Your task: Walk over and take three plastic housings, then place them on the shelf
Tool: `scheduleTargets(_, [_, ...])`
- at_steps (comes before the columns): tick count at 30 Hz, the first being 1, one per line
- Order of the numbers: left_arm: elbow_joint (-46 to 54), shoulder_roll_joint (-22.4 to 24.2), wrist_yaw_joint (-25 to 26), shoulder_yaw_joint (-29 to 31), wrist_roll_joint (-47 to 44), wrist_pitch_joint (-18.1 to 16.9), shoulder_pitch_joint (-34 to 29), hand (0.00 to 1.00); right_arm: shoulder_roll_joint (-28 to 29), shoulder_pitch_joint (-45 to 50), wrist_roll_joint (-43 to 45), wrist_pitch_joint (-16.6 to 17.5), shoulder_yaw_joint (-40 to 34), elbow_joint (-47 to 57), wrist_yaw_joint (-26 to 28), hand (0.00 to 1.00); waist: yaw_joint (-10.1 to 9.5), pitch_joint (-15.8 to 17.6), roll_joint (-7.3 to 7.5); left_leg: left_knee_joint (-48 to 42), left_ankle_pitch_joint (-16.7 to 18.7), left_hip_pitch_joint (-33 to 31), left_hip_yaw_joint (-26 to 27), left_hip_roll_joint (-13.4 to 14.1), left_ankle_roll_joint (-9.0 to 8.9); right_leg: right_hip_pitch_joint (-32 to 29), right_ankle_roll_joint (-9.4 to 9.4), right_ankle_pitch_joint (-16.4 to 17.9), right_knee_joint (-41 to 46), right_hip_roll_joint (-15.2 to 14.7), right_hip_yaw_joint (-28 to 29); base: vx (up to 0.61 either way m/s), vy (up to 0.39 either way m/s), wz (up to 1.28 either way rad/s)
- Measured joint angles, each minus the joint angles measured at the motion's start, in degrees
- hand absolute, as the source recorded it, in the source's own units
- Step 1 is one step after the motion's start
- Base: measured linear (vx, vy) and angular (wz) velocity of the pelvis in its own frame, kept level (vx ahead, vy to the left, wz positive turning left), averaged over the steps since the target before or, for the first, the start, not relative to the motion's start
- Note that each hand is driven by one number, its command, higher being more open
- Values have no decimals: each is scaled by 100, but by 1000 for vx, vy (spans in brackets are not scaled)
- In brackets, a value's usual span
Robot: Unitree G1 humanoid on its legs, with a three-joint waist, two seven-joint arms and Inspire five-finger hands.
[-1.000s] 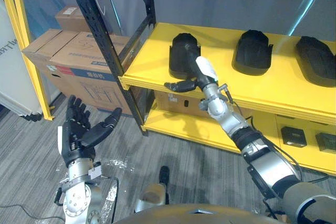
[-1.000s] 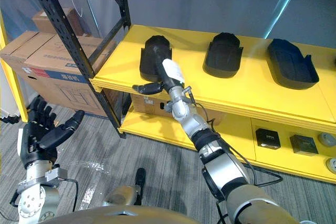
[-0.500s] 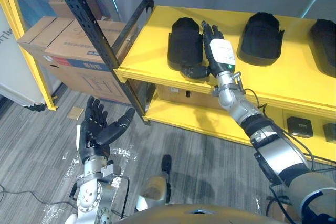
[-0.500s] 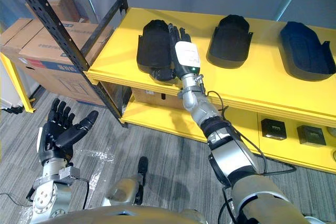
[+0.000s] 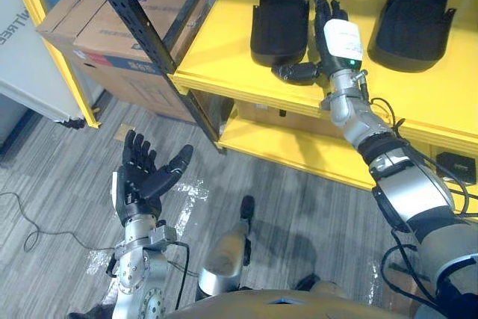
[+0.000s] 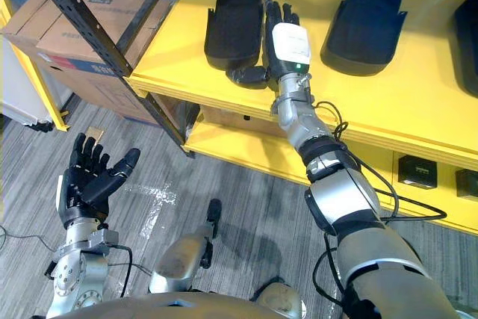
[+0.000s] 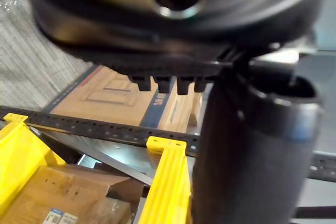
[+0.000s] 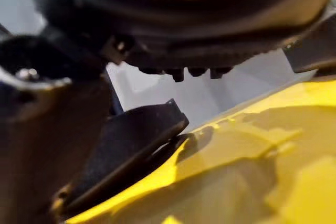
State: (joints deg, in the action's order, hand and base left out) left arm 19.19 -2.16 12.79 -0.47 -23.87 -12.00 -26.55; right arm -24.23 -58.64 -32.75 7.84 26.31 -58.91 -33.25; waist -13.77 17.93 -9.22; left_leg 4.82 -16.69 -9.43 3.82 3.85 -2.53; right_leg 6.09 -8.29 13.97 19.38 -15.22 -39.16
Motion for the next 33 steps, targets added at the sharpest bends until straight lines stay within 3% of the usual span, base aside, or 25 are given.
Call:
scheduleTargets(8, [1,0,35,-206,-101,-86,156,100,15,-132,13,-74,-237,20,-804,100,-14,90,-72,3,54,15,-36,-23,-49,-15,-8,77,145,-79,-12,-29,-12,3])
scheduleTargets(12, [0,0,15,-200,-113,-192,183,100,59,-130,261,-67,-282,196,-858,100,-13,90,-71,1,65,45,7,-21,-48,7,-33,60,103,-78,13,11,-14,-4])
scheduleTargets(15, [-28,-1,-71,-205,-184,-197,212,100,237,193,683,180,-584,976,-775,100,25,88,-62,0,80,276,162,-18,2,220,-102,-27,-125,-46,126,40,-38,-23])
scheduleTargets(18, [-62,-4,-81,-194,-263,-310,215,100,371,787,1144,378,-749,2394,-353,100,175,67,-20,0,127,421,386,32,28,396,-106,-214,-505,105,253,34,-45,-34])
scheduleTargets(19, [-67,-15,-78,-195,-262,-324,269,100,447,1183,1440,388,-840,3284,-3,100,260,42,33,-1,135,437,535,106,28,413,-89,-354,-712,167,356,14,-27,-37])
scheduleTargets(21, [-110,-31,-69,-199,-259,-323,382,100,450,1638,1725,373,-913,4017,392,100,338,16,108,-1,135,516,690,144,28,464,-84,-455,-875,244,485,-1,-31,-46])
scheduleTargets(22, [-148,-73,-23,-192,-258,-323,465,100,463,2087,2090,304,-997,4545,798,100,410,-37,216,-1,136,613,820,152,27,527,-90,-507,-973,248,584,-8,-27,-37])
scheduleTargets(23, [-406,-231,429,197,-220,-323,391,100,654,4936,3320,-263,-1819,6744,2044,100,926,-1071,665,26,368,791,1283,374,-84,579,-5,-887,-1557,517,1017,-7,-16,-21])
scheduleTargets(28, [-406,-230,429,197,-220,-323,392,100,654,4970,3320,-258,-1821,6743,2047,100,932,-1071,666,22,367,790,1285,379,-83,578,-5,-887,-1558,520,1018,0,0,0])
scheduleTargets(33, [-394,-223,384,229,-222,-266,343,100,707,5854,3536,-200,-1971,6687,2606,100,938,-1071,672,9,371,771,1279,375,-87,570,0,-881,-1544,515,1008,0,0,1])
